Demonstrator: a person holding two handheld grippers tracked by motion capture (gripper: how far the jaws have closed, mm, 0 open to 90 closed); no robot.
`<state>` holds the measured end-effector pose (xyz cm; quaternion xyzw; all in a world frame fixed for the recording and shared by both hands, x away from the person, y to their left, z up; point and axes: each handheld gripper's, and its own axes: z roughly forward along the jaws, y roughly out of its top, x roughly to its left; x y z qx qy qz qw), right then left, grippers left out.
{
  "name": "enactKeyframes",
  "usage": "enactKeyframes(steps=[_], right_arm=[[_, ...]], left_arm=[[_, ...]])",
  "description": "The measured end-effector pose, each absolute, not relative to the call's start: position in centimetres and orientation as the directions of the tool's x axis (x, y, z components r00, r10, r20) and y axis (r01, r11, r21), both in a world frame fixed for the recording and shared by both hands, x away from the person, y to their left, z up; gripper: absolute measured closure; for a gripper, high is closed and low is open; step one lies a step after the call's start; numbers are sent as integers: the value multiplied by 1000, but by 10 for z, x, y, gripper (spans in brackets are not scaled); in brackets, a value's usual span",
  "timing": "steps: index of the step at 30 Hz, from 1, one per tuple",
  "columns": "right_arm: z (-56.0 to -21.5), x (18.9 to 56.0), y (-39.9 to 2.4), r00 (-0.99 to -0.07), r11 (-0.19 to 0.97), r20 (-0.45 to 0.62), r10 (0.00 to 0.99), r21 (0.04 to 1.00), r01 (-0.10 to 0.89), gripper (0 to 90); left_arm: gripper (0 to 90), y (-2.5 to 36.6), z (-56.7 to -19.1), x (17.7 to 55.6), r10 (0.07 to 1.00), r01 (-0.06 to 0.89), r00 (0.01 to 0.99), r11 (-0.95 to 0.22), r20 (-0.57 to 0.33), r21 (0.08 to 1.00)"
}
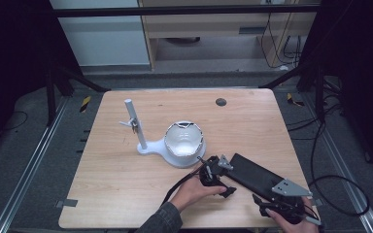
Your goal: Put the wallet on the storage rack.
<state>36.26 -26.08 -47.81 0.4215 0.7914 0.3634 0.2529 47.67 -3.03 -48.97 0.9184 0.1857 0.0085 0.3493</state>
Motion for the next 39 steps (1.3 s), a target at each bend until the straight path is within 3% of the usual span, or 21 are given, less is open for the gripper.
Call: enactKeyframes(steps=[8, 14, 27, 39], right_arm=[[-467, 365, -258, -522, 415, -140, 842, 787, 458, 151], [-468, 373, -254, -557, 502, -198, 807, 725, 470, 149], [-466, 399, -242, -608, 601, -264, 749, 656, 456, 150], [-467, 418, -238, -622, 629, -272, 734, 617, 472, 211]], left_arm=[[215, -25, -481, 480, 342, 349, 927, -642, -152, 682], [244, -24, -478, 485, 346, 375, 919, -612, -191, 696], [249, -28, -471, 489, 343, 369, 920, -596, -190, 713], [253, -32, -463, 494, 344, 373, 918, -583, -197, 721]])
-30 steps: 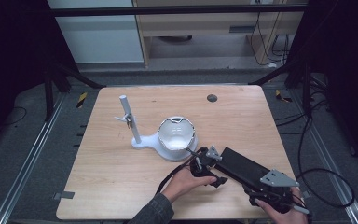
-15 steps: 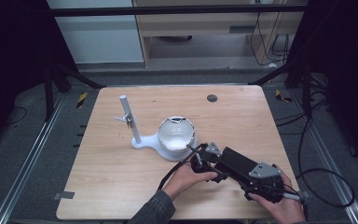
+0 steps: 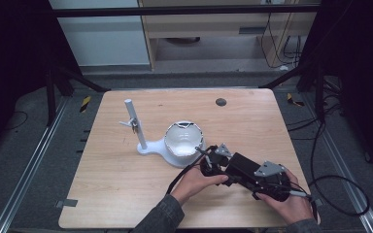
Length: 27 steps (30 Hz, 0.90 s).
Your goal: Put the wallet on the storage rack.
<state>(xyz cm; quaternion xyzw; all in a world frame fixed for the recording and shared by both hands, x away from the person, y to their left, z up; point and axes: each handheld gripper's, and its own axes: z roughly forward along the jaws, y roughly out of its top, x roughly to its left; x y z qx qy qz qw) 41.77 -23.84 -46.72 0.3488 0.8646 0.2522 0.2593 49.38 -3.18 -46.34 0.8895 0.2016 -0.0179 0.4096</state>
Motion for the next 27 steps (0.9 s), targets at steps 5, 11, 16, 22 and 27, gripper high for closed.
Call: enactKeyframes(steps=[5, 11, 16, 22, 27], right_arm=[[-470, 425, -233, -620, 642, -282, 732, 593, 487, 267], [-470, 431, -229, -612, 660, -314, 726, 566, 494, 418], [-470, 430, -231, -599, 674, -354, 718, 569, 471, 558], [-463, 426, -235, -588, 685, -394, 706, 591, 426, 718], [-455, 427, -240, -580, 695, -421, 697, 595, 404, 813]], left_arm=[[252, -34, -461, 494, 347, 376, 917, -579, -198, 724], [250, -34, -460, 494, 348, 378, 916, -576, -201, 725], [206, -31, -459, 490, 359, 376, 914, -575, -189, 726], [170, -21, -458, 483, 373, 374, 913, -599, -167, 708], [166, -11, -459, 479, 386, 374, 910, -603, -153, 704]])
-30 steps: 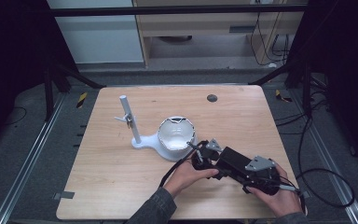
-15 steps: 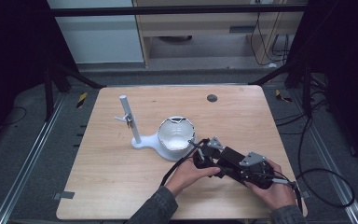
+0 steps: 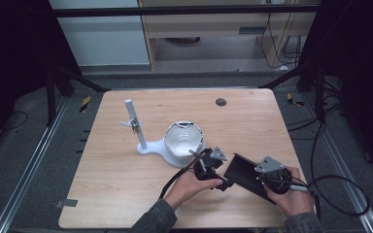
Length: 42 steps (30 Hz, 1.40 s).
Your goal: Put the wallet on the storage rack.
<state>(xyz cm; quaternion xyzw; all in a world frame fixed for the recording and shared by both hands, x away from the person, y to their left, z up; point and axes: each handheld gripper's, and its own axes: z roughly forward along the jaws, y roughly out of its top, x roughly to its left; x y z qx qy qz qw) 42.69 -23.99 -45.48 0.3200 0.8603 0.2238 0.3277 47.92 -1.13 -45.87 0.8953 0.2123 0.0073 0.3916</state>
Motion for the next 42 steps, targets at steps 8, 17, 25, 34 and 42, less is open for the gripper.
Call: enactKeyframes(steps=[8, 17, 25, 34, 42], right_arm=[[-442, 418, -245, -586, 702, -432, 686, 604, 378, 839], [-429, 394, -243, -590, 671, -416, 692, 672, 313, 839], [-421, 384, -243, -595, 638, -396, 700, 720, 272, 840], [-413, 377, -241, -612, 607, -373, 697, 762, 227, 840], [-402, 374, -238, -635, 586, -362, 682, 791, 179, 840]], left_arm=[[162, 2, -461, 471, 399, 367, 908, -617, -126, 696], [131, 12, -451, 461, 412, 351, 907, -622, -89, 700], [115, 16, -445, 459, 412, 343, 908, -622, -78, 704], [97, 12, -441, 461, 403, 333, 912, -604, -83, 724], [96, 9, -439, 469, 401, 353, 908, -578, -121, 736]])
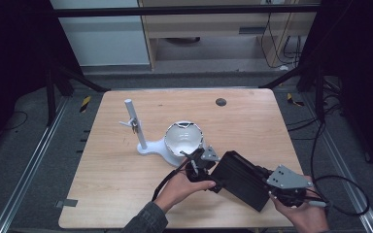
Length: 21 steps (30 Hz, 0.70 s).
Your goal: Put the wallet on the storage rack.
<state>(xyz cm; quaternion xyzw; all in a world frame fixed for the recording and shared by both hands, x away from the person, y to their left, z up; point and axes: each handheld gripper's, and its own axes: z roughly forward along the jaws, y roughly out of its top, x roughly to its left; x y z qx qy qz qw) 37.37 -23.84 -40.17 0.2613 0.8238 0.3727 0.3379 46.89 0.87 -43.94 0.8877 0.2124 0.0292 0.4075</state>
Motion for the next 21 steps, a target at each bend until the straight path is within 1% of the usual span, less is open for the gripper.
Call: enactKeyframes(steps=[11, 15, 18, 21], right_arm=[[-389, 372, -237, -650, 575, -365, 667, 807, 137, 840], [-385, 372, -236, -653, 564, -361, 666, 817, 123, 840], [-384, 372, -235, -654, 562, -362, 664, 819, 116, 840], [-383, 372, -234, -657, 561, -364, 660, 821, 108, 840]], left_arm=[[93, 3, -438, 481, 388, 378, 905, -553, -172, 743], [118, 2, -436, 483, 379, 385, 906, -545, -191, 745], [185, 3, -432, 484, 379, 389, 903, -523, -201, 758], [299, 5, -428, 483, 383, 387, 902, -517, -198, 763]])
